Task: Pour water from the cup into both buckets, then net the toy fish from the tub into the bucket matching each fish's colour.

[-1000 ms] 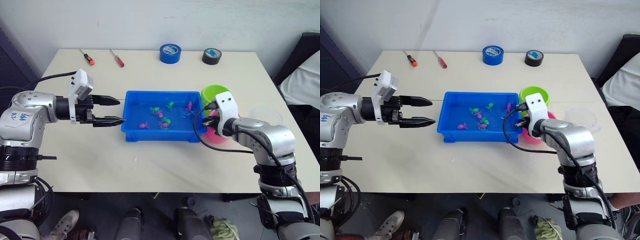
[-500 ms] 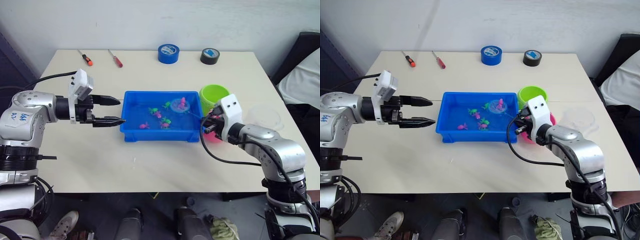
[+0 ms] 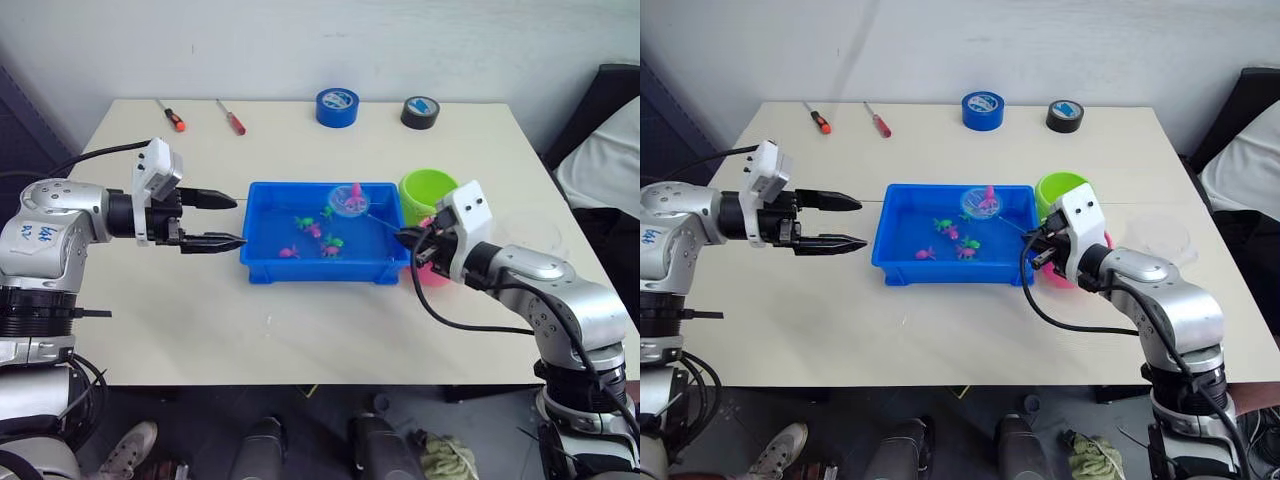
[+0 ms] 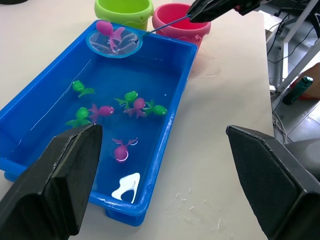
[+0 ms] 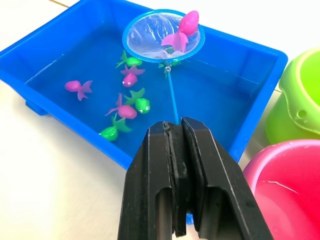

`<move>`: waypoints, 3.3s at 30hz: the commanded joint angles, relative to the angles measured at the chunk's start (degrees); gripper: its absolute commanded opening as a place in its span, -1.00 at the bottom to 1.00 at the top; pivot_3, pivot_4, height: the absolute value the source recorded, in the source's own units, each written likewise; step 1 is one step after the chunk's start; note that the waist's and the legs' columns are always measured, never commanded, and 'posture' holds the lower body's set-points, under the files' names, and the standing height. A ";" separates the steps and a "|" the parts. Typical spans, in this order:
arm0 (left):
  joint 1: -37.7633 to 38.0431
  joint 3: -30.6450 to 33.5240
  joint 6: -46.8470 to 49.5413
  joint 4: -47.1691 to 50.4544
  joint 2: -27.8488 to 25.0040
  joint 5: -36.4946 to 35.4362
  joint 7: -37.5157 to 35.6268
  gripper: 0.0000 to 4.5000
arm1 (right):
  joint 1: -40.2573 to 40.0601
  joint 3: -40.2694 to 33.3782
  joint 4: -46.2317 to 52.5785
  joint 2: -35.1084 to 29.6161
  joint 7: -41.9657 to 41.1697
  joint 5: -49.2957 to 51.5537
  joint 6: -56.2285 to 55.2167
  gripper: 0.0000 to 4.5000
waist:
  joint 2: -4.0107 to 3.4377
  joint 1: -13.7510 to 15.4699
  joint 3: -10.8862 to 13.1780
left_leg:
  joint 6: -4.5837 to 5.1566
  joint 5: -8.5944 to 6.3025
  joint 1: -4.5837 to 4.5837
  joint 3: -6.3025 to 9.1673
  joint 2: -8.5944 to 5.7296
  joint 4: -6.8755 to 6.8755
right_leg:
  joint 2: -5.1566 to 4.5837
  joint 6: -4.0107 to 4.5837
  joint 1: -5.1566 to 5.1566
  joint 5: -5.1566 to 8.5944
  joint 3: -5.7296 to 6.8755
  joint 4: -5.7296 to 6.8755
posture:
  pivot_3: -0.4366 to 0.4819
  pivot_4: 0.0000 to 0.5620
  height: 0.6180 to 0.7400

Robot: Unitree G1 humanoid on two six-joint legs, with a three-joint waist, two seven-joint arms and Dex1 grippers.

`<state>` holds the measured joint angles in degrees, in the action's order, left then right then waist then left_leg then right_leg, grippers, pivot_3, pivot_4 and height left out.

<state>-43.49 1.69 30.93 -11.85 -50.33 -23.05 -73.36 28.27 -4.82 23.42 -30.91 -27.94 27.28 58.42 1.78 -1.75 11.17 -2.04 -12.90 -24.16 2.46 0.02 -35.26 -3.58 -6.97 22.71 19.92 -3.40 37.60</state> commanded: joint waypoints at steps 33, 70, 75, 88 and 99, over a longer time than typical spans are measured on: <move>-17.78 -5.53 -16.61 -24.71 12.42 7.91 -9.59 0.92 | -33.38 -23.01 13.46 -20.63 -3.85 -9.05 -16.53 -1.00 | 0.00 0.16 0.00 | 0.04 0.03 0.05 0.00 -0.26 -0.31 | 0.06 -0.02 -0.17 0.00 0.02 0.12 | -0.05 -0.47 0.90; -18.61 -5.48 -17.90 -26.65 13.84 9.24 -11.32 0.92 | -44.34 -19.77 -0.09 -25.32 10.46 -65.82 -71.87 -1.00 | 0.00 0.18 0.00 | -0.03 0.07 0.05 -0.04 -0.29 -0.71 | 0.09 -0.04 -0.27 -0.01 0.04 0.35 | -0.05 -0.47 0.90; -18.86 -5.57 -17.83 -26.78 14.02 9.34 -11.29 0.92 | -44.20 -20.24 -0.02 -23.43 10.57 -64.99 -72.26 -1.00 | 0.00 0.15 0.00 | -0.03 0.07 0.06 -0.06 -0.30 -0.73 | 0.09 -0.04 -0.28 -0.01 0.03 0.37 | -0.05 -0.47 0.90; -15.98 -4.57 -16.33 -26.04 9.07 10.76 -9.68 0.92 | -21.13 -9.98 4.36 -23.01 -11.01 -41.42 -52.08 -1.00 | -0.01 -0.09 -0.01 | -0.06 0.09 0.12 0.02 -0.21 -0.79 | 0.13 -0.07 -0.31 -0.03 0.03 0.48 | -0.05 -0.47 0.90; -5.40 -1.00 -8.40 -11.55 4.94 6.82 -5.80 0.92 | -10.12 8.57 -6.19 -17.84 -13.70 -43.63 -54.89 -1.00 | -0.02 0.27 -0.01 | -0.05 0.09 0.05 0.09 -0.06 -0.82 | 0.01 -0.06 -0.25 -0.03 0.03 0.50 | -0.05 -0.47 0.90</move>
<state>-48.76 -1.30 21.35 -26.63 -44.06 -14.48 -79.88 17.13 4.47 17.06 -48.56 -41.92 -15.86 4.78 1.76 -1.48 11.16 -2.09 -12.81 -24.11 2.55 -0.06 -36.07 -3.59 -7.03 22.46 19.89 -3.37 38.10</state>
